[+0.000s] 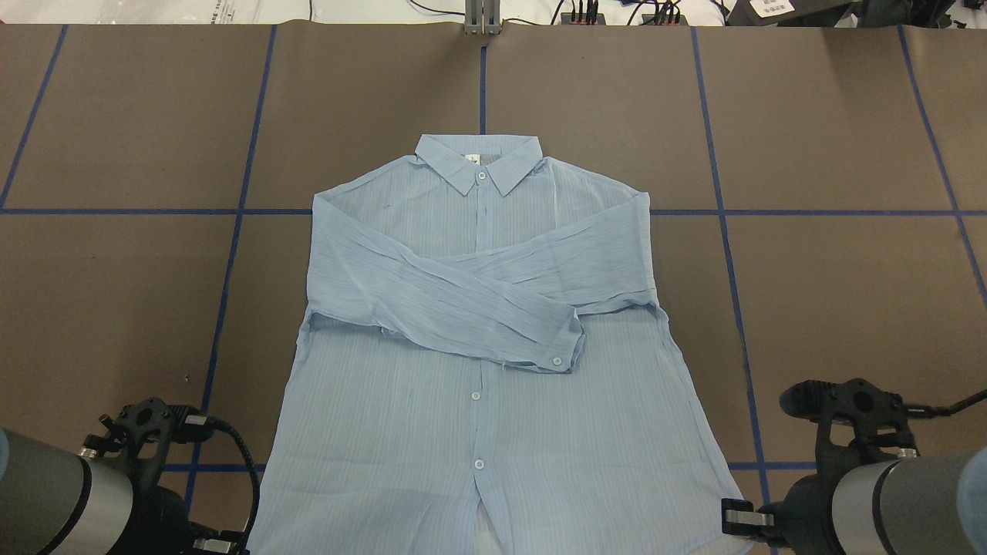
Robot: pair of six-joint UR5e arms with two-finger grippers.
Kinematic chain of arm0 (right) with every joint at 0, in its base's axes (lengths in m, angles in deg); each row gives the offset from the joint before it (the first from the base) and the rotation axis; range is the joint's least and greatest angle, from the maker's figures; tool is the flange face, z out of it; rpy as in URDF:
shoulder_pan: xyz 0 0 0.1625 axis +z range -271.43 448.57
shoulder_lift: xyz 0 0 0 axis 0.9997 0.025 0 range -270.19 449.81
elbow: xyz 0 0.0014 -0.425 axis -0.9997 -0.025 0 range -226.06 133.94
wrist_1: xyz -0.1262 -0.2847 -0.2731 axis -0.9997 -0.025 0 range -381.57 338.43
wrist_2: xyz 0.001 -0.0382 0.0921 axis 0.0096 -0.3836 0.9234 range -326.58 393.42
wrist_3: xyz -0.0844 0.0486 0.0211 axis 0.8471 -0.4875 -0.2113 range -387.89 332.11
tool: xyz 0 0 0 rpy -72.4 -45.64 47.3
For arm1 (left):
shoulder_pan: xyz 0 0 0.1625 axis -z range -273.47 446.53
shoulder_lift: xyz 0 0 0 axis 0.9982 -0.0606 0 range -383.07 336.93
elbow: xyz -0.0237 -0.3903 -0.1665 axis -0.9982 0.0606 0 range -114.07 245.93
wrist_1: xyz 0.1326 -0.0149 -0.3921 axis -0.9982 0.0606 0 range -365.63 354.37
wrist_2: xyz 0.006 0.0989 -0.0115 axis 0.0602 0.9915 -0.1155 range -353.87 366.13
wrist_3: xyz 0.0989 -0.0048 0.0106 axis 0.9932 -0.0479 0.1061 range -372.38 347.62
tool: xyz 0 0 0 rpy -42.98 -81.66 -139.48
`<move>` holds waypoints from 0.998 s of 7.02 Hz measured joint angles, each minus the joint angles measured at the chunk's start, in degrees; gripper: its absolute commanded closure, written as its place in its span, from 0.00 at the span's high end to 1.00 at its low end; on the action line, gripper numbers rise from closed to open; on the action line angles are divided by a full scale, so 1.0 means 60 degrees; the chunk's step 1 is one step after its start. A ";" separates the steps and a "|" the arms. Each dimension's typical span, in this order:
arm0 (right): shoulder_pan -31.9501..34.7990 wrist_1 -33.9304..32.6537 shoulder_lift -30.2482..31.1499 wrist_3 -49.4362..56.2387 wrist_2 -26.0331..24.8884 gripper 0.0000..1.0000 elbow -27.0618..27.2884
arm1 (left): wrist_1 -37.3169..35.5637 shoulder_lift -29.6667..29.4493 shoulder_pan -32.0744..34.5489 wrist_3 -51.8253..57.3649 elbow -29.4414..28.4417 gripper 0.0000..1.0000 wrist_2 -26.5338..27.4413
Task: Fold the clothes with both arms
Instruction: 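Lift the hem with both grippers and fold it toward the collar, then lay the hem down near the collar and open both grippers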
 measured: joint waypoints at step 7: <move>0.4754 -0.1004 -0.3770 0.2136 0.0347 0.00 -0.3073 | -0.1149 -0.3983 0.4742 0.0934 -0.2575 0.00 0.0012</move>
